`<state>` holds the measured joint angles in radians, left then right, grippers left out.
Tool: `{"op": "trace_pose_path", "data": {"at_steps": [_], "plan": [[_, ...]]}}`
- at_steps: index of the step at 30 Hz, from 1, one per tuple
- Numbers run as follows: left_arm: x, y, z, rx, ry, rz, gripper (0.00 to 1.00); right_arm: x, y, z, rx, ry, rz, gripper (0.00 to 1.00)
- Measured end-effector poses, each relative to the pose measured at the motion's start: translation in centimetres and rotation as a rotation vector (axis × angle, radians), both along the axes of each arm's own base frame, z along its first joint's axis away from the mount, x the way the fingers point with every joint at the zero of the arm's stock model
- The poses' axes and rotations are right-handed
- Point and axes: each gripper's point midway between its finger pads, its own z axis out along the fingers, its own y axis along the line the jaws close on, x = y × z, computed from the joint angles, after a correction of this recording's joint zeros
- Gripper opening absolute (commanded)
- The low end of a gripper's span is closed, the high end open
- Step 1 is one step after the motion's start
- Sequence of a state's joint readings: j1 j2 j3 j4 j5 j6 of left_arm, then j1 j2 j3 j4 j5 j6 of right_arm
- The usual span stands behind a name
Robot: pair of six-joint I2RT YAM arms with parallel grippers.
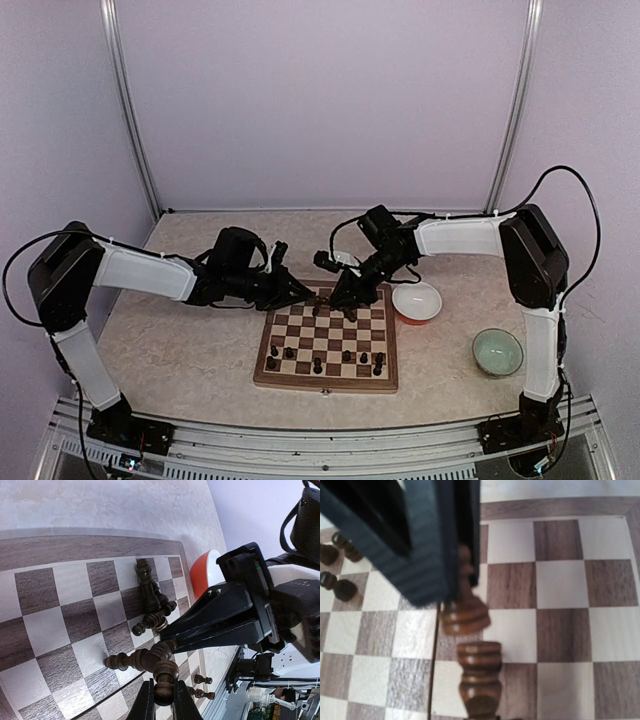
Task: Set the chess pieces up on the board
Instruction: Pass from the right arm to the left, then place the pawn at f7.
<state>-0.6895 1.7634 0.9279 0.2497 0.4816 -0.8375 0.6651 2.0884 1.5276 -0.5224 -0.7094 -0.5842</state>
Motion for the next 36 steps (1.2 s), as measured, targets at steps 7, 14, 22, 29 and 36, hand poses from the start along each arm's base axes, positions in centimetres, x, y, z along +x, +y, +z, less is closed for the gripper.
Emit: {"op": "trace_pose_path", "data": {"at_steps": [7, 14, 22, 29, 36], "plan": [[0.4, 0.6, 2.5, 0.076, -0.076, -0.003, 0.0, 0.0, -0.4, -0.5, -0.02, -0.012, -0.005, 0.01], [-1.8, 0.7, 4.2, 0.348, -0.212, -0.109, 0.0, -0.7, -1.5, -2.3, -0.077, 0.003, -0.012, 0.01], [-6.8, -0.1, 4.1, 0.599, -0.312, -0.333, 0.0, -0.3, -1.7, -2.2, -0.077, 0.001, -0.019, 0.01], [-8.4, 0.1, 0.4, 0.74, -0.29, -0.445, 0.0, 0.2, -2.3, -0.7, -0.044, 0.008, -0.033, 0.01], [-9.4, 0.2, -1.1, 0.793, -0.288, -0.503, 0.0, 1.5, -3.6, 3.3, 0.038, -0.018, -0.063, 0.02]]}}
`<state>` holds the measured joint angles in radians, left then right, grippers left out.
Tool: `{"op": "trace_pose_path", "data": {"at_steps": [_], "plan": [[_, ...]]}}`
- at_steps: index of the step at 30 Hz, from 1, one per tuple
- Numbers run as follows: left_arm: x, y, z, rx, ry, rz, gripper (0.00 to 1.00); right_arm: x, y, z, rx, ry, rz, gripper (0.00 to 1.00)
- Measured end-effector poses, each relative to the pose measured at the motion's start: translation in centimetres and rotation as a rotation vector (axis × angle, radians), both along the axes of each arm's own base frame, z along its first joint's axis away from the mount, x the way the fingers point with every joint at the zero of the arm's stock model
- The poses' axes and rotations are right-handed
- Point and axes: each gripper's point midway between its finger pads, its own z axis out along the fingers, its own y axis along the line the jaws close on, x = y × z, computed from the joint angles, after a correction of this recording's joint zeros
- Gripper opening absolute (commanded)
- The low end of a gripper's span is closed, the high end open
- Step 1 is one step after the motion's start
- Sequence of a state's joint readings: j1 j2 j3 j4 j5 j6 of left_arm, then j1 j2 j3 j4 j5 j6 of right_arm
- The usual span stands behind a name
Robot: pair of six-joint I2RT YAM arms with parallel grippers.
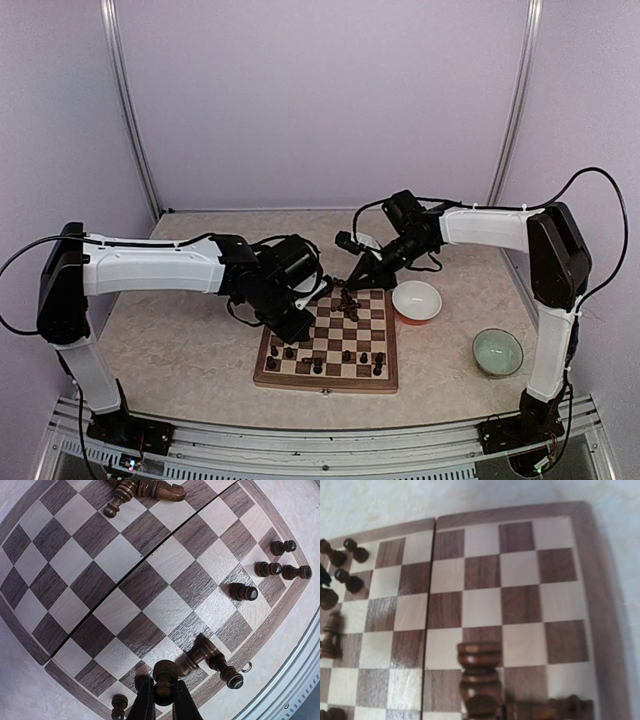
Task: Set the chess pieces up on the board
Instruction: Place the pawn at f7.
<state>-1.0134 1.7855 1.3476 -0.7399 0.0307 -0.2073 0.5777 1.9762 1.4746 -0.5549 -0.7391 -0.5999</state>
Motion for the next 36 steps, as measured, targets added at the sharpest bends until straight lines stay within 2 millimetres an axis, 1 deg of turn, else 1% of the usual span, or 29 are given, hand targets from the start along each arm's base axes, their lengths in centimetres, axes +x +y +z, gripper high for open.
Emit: {"op": "trace_pose_path", "data": {"at_steps": [4, 14, 19, 24, 31, 36], "plan": [[0.0, 0.1, -0.4, 0.015, -0.006, -0.006, 0.0, 0.4, -0.4, 0.9, 0.016, -0.013, -0.01, 0.02], [-0.5, -0.1, -2.5, 0.065, 0.015, -0.033, 0.0, 0.5, -0.5, 0.9, 0.016, -0.011, -0.012, 0.03], [-0.4, 0.0, -2.8, 0.088, 0.006, -0.038, 0.0, 0.5, -0.5, 0.9, 0.016, -0.011, -0.013, 0.03], [-0.1, -0.3, -3.0, 0.096, 0.0, -0.041, 0.0, 0.5, -0.5, 0.9, 0.016, -0.012, -0.012, 0.03], [-0.7, -0.1, -3.9, 0.131, 0.017, -0.06, 0.0, 0.5, -0.5, 0.9, 0.016, -0.012, -0.012, 0.04], [-1.0, 0.3, -4.1, 0.148, 0.026, -0.066, 0.0, 0.5, -0.5, 0.9, 0.016, -0.012, -0.012, 0.04]]}}
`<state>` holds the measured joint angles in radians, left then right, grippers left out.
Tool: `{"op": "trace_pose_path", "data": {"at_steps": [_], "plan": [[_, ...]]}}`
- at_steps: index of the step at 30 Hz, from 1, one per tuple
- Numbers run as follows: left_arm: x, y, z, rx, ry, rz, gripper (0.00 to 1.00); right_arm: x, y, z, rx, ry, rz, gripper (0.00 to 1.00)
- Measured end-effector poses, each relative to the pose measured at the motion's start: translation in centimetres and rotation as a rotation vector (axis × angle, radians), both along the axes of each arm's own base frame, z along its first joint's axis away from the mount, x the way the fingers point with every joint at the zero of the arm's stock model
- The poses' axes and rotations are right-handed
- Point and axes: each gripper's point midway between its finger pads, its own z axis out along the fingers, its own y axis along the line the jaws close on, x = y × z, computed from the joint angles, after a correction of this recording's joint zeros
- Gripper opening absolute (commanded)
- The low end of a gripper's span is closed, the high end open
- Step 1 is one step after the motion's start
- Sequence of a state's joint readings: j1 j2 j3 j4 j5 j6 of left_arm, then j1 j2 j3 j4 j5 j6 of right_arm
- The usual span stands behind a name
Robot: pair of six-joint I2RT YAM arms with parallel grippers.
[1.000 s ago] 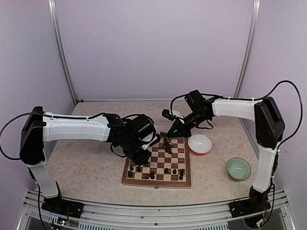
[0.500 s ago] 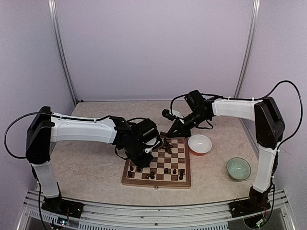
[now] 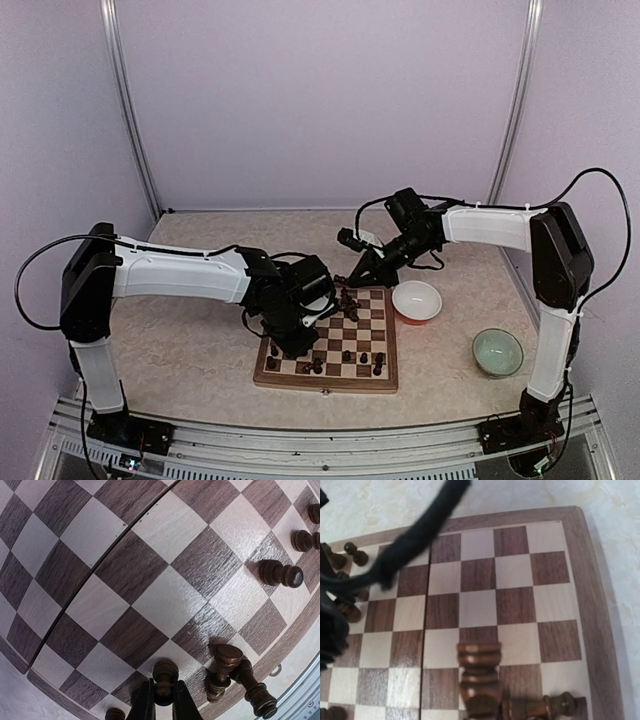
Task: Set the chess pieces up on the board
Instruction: Place the pawn at f7.
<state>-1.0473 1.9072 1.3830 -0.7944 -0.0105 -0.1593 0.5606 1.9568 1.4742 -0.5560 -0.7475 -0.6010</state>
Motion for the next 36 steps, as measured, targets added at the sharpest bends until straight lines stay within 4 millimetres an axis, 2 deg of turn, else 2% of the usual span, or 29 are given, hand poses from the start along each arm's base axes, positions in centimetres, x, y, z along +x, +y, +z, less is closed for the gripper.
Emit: {"op": "trace_pose_path", "data": {"at_steps": [3, 16, 31, 36], "plan": [[-0.11, 0.08, -0.03, 0.005, 0.002, -0.004, 0.0, 0.0, 0.0, 0.0, 0.0, 0.0, 0.0, 0.04], [-0.15, -0.28, -0.15, 0.009, 0.004, -0.014, 0.16, 0.0, 0.0, 0.0, 0.0, -0.001, 0.0, 0.04], [-0.11, -0.18, 0.44, 0.022, 0.003, -0.013, 0.22, 0.0, 0.0, -0.02, 0.0, -0.003, 0.002, 0.05], [0.1, -0.04, 0.61, 0.03, -0.008, -0.007, 0.33, 0.0, 0.0, -0.02, 0.0, -0.003, 0.002, 0.05]]}}
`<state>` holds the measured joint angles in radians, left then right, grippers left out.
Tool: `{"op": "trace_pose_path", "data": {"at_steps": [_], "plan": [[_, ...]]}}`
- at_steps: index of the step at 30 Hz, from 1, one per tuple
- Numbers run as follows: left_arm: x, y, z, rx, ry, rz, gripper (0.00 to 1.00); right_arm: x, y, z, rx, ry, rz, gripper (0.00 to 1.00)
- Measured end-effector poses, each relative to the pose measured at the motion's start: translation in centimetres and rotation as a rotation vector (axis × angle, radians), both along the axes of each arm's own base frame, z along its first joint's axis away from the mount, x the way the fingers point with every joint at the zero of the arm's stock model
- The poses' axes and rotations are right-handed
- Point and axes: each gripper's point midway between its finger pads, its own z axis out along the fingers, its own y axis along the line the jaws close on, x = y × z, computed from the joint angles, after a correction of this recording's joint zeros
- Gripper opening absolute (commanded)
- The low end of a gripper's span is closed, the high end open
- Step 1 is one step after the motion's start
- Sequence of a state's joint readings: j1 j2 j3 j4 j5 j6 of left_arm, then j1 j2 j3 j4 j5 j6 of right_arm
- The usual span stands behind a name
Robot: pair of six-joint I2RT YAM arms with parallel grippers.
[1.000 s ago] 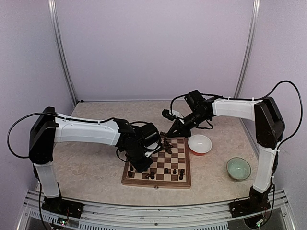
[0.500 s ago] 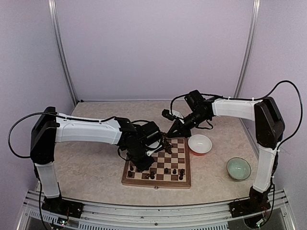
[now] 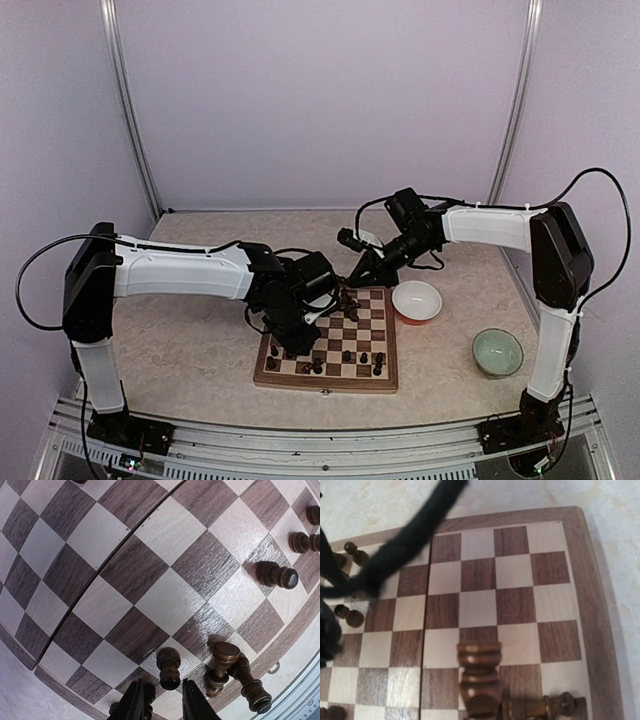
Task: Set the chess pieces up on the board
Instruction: Place the pawn at f7, then pick up the bishop from the chessboard.
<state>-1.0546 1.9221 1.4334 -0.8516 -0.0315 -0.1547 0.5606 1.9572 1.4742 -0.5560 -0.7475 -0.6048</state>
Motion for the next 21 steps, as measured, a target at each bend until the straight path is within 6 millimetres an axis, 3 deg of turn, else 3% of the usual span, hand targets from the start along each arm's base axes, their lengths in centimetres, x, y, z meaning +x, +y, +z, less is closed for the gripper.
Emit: {"op": "trace_pose_path", "data": {"at_steps": [4, 8, 11, 14, 17, 21], "plan": [[0.6, -0.2, 1.4, -0.029, -0.034, 0.028, 0.38, 0.0, 0.0, 0.0, 0.0, 0.0, 0.0, 0.04], [1.2, -0.4, 5.1, -0.148, -0.128, 0.081, 0.39, 0.1, -0.1, 0.1, 0.001, 0.0, -0.003, 0.04], [0.6, 0.0, 8.1, -0.266, -0.193, 0.113, 0.4, -0.2, -0.4, 0.2, 0.002, 0.0, -0.005, 0.05], [-0.9, 0.1, 9.7, -0.37, -0.229, 0.117, 0.4, -0.8, -0.8, 0.6, 0.005, -0.004, -0.006, 0.04], [-2.7, -0.3, 8.6, -0.402, -0.228, 0.099, 0.4, -1.3, -1.2, 0.8, 0.006, -0.008, -0.005, 0.05], [-5.1, -0.3, 5.1, -0.374, -0.202, 0.071, 0.4, -1.6, -1.4, 0.8, 0.01, -0.018, -0.004, 0.04]]}}
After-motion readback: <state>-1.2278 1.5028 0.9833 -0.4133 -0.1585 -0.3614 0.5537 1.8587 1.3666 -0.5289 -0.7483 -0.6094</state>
